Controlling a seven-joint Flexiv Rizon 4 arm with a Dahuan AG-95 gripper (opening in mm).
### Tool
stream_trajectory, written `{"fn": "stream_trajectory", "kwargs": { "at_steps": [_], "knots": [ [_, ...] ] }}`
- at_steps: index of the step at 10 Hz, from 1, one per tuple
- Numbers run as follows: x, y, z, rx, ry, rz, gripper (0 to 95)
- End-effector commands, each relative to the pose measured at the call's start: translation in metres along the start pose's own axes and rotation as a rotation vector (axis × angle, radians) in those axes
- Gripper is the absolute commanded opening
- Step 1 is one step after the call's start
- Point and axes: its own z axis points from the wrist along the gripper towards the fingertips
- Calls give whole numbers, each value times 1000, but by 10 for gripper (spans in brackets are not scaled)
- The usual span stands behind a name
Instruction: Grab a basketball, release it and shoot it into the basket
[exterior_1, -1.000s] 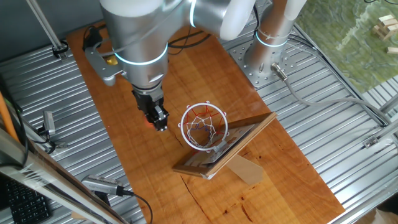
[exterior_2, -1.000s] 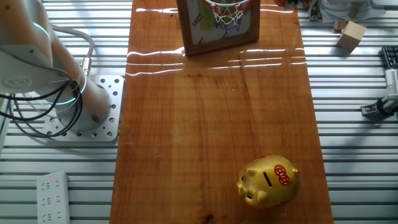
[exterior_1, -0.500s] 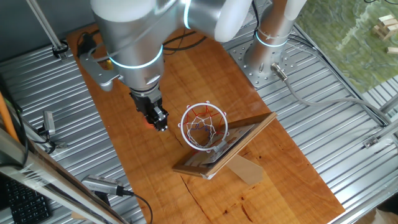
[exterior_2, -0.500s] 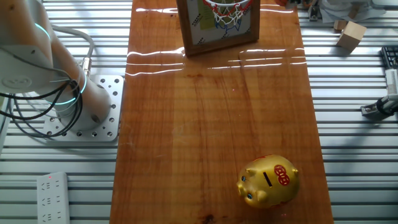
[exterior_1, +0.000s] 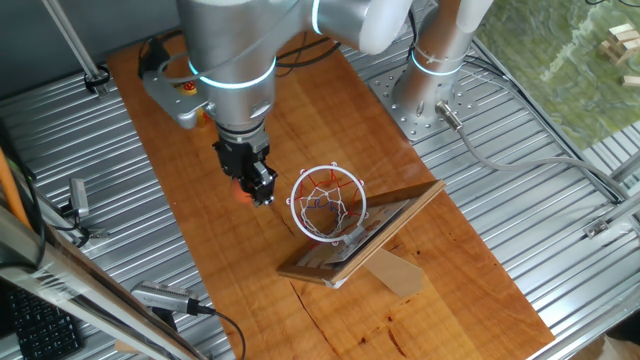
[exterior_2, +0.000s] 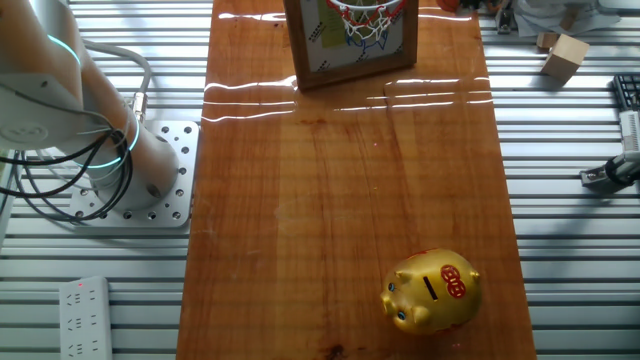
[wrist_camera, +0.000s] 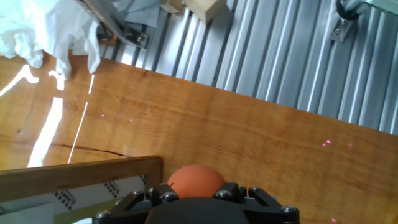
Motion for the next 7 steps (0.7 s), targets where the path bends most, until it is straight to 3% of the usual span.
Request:
{"fn": "stream_trajectory", "kwargs": {
  "at_steps": [1,2,5,6,7],
  "knots": [
    [-1,0,0,9,19,-2,0],
    [0,0,-2,10,19,-3,0],
    [4,2,-24,21,24,0,0],
    [11,5,-31,25,23,5,0],
    [28,16,-40,40,16,18,0]
  ]
}}
